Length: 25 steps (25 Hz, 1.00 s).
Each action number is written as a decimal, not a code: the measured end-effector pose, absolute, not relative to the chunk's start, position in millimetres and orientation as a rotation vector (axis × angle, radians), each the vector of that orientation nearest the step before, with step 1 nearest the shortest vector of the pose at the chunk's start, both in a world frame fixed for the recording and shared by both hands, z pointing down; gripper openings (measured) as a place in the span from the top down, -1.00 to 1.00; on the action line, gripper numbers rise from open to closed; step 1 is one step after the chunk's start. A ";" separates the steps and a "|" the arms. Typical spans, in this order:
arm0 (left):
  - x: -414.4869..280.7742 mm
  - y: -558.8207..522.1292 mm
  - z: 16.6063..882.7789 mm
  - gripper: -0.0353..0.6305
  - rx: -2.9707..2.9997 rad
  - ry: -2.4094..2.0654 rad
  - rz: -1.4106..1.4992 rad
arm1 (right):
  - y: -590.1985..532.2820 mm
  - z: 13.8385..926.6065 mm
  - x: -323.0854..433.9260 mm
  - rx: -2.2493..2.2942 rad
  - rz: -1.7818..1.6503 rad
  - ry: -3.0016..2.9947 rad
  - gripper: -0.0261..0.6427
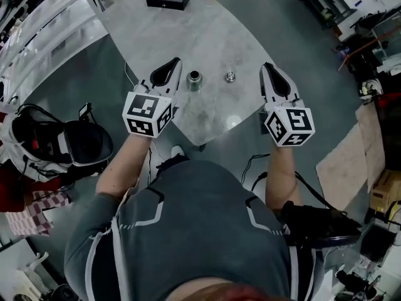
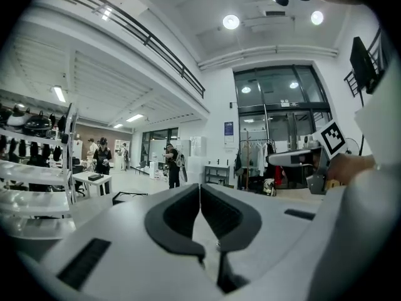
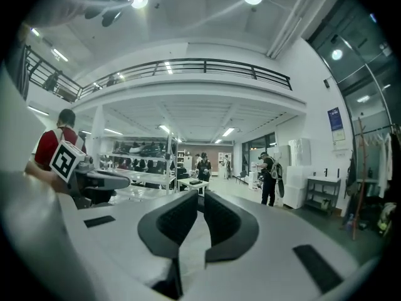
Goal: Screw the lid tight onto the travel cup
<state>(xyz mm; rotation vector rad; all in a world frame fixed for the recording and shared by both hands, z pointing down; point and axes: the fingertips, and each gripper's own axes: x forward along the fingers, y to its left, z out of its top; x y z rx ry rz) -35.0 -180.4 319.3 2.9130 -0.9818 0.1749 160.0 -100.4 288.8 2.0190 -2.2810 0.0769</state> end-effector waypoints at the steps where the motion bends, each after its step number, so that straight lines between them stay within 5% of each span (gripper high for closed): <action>1: -36.0 -185.2 322.6 0.86 2.910 -0.967 0.178 | -103.5 291.2 160.4 2.028 0.087 -2.265 0.83; 5: -37.1 -206.3 334.9 0.81 2.912 -0.899 0.191 | -119.7 299.5 165.0 2.065 0.101 -2.214 0.82; 7: -33.1 -216.0 339.3 0.63 2.920 -0.866 0.199 | -128.8 307.2 172.0 2.070 0.121 -2.204 0.77; 10: -18.0 -221.0 345.7 0.43 2.930 -0.824 0.220 | -136.9 319.6 189.4 2.052 0.172 -2.208 0.40; 15: 4.3 -217.0 366.4 -0.12 2.928 -0.804 0.249 | -146.5 345.0 212.9 1.957 0.164 -2.243 0.22; 25: 24.3 -225.6 439.4 -0.17 2.764 -0.898 0.384 | -181.8 413.7 250.0 1.765 0.324 -2.343 -0.02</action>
